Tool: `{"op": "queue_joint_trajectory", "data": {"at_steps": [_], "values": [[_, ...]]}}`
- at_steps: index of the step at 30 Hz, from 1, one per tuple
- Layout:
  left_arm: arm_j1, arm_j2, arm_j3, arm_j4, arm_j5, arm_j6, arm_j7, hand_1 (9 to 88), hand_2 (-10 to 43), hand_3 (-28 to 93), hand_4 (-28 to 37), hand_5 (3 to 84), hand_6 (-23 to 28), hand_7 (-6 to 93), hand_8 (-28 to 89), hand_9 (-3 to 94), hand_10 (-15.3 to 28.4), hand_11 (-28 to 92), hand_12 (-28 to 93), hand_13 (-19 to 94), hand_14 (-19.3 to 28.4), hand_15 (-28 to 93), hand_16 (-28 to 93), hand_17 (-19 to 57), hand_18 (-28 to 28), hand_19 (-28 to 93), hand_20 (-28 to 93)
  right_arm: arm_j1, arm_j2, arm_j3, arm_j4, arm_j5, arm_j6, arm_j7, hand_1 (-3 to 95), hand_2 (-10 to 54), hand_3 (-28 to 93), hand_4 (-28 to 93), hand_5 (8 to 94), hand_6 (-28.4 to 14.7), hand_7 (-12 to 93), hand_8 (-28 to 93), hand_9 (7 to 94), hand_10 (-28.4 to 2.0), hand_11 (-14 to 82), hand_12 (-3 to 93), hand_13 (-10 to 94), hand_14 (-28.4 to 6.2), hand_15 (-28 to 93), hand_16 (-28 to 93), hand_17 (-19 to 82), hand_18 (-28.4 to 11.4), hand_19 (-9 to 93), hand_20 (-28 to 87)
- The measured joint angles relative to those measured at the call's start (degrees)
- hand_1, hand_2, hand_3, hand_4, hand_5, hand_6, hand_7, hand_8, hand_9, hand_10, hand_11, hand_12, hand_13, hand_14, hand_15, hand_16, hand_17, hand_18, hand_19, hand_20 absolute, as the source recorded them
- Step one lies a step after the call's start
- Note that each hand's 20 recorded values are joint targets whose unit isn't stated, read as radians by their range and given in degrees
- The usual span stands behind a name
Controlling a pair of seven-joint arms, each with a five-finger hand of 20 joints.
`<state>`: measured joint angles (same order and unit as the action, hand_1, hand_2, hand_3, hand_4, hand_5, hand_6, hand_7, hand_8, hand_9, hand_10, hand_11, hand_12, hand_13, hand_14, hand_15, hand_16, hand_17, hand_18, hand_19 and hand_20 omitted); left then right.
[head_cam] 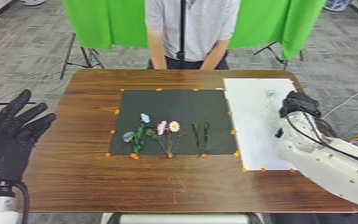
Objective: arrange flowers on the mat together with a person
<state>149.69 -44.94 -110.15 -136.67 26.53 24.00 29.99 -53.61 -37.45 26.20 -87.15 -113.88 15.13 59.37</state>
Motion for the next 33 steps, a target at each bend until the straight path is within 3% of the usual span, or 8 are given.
{"op": "queue_joint_trajectory", "data": {"at_steps": [7,13,19,27,33], "values": [[0.0,-0.04,-0.24,0.00,0.09,-0.05,-0.28,21.8,8.1,74,-26.4,31.4,4.5,11.5,-9,31.0,15.7,20,13,22,22.0,49,-5,-9.4,19.8,41,19,-2.2,0.2,-0.3,-0.7,-6.1,7.0,1.4,60.7,-9.5,62,-28,85.6,5.1,21,1,93.7,-4.1,10.4,34.9,81,0.4,42,32,27,-15.5,77,8],[0.4,-0.16,-0.71,-0.12,0.16,-0.05,-0.17,21.7,8.2,74,-26.3,31.5,4.5,11.6,-9,31.0,15.7,20,13,22,21.9,49,-5,-9.4,19.8,41,19,0.0,1.0,-4.2,-6.4,-9.9,13.0,1.9,59.6,-9.5,64,-28,85.4,5.1,22,1,93.7,-4.0,10.7,34.8,82,0.4,42,33,27,-15.5,77,8],[0.5,-0.31,-0.91,-0.23,0.55,-0.05,-0.48,21.8,8.2,74,-26.3,31.5,4.5,11.6,-9,31.0,15.7,20,13,22,22.0,49,-5,-9.4,19.8,41,19,8.3,-1.2,-10.3,-10.6,-9.4,13.4,-0.9,59.2,-9.5,65,-28,85.2,5.1,22,1,93.7,-4.0,10.5,35.1,82,0.4,42,33,27,-15.5,77,8],[0.3,-0.76,-1.01,-0.28,0.97,-0.14,-1.28,21.9,8.3,74,-26.1,31.5,4.6,11.6,-9,31.1,15.8,21,13,22,22.0,49,-5,-9.4,19.8,41,19,18.0,-8.4,-17.9,-10.0,-7.1,13.9,-3.7,58.5,-9.5,66,-28,84.3,5.0,22,1,93.7,-4.1,9.7,35.6,81,0.1,43,33,26,-15.4,77,8],[-0.2,-1.09,-0.92,-0.27,1.25,-0.34,-1.70,21.9,8.3,74,-26.0,31.4,4.6,11.6,-9,31.0,15.7,21,13,22,22.0,49,-5,-9.4,19.8,41,19,18.9,-13.5,-20.2,-8.5,-5.7,13.0,-4.9,58.2,-9.5,66,-28,83.8,5.0,23,1,93.7,-4.0,9.4,35.9,81,-0.1,44,33,26,-15.4,77,8]]}}
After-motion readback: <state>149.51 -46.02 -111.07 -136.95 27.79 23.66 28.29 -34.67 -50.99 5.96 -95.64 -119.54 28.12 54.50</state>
